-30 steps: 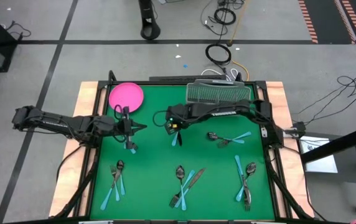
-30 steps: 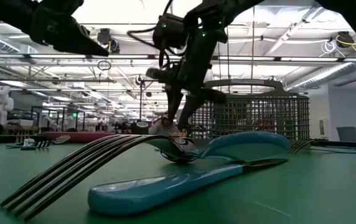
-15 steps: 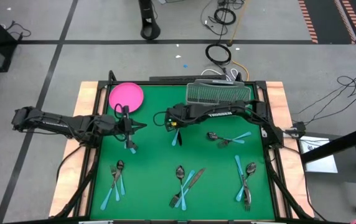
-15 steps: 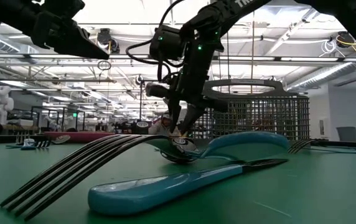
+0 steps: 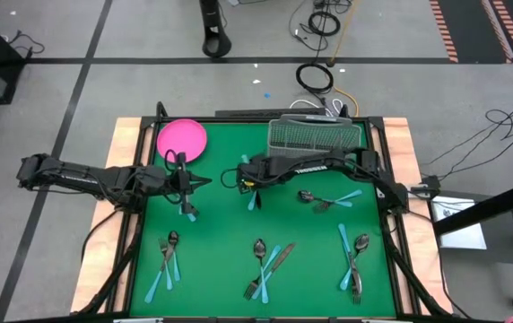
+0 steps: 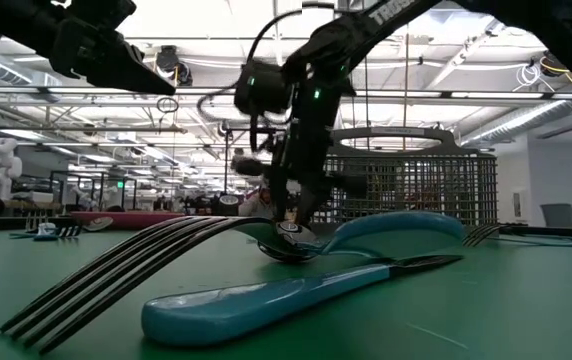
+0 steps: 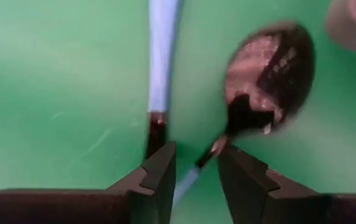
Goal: Sort silverware
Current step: Put the top center black spoon into the cutlery rack
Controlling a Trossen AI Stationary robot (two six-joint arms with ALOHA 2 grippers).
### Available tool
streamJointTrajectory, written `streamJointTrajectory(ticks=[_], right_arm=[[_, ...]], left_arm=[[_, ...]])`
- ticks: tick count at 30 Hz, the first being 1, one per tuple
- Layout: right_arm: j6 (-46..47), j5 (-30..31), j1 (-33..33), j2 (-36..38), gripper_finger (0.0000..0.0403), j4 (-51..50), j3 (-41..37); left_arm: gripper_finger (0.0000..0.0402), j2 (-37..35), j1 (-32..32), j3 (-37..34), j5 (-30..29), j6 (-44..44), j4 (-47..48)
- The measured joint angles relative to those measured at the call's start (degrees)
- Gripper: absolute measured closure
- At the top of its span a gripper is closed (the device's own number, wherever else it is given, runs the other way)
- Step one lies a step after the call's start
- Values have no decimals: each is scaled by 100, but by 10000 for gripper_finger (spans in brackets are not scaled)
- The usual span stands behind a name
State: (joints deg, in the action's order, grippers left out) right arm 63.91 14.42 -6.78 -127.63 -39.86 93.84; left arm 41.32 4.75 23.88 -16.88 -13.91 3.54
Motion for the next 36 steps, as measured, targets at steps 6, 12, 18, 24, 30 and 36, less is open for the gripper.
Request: streamJointTrajectory(ticks=[6, 12, 18, 24, 30, 36], right_arm=[[84, 22, 30, -18, 291, -138, -2], [134, 81, 29, -23, 320, -228, -8], [116, 223, 52, -27, 390, -462, -16], [16, 386, 104, 17, 398, -535, -27], [-173, 529, 217, 306, 401, -644, -69], [-1014, 603, 392, 969, 402, 83, -54]], left_arm=[[401, 2, -7, 0, 4, 0, 1], [401, 0, -11, 0, 6, 0, 4], [401, 0, -13, 0, 8, 0, 4], [401, 0, -13, 0, 11, 0, 3], [401, 0, -13, 0, 13, 0, 1], [401, 0, -13, -2, 15, 0, 5]])
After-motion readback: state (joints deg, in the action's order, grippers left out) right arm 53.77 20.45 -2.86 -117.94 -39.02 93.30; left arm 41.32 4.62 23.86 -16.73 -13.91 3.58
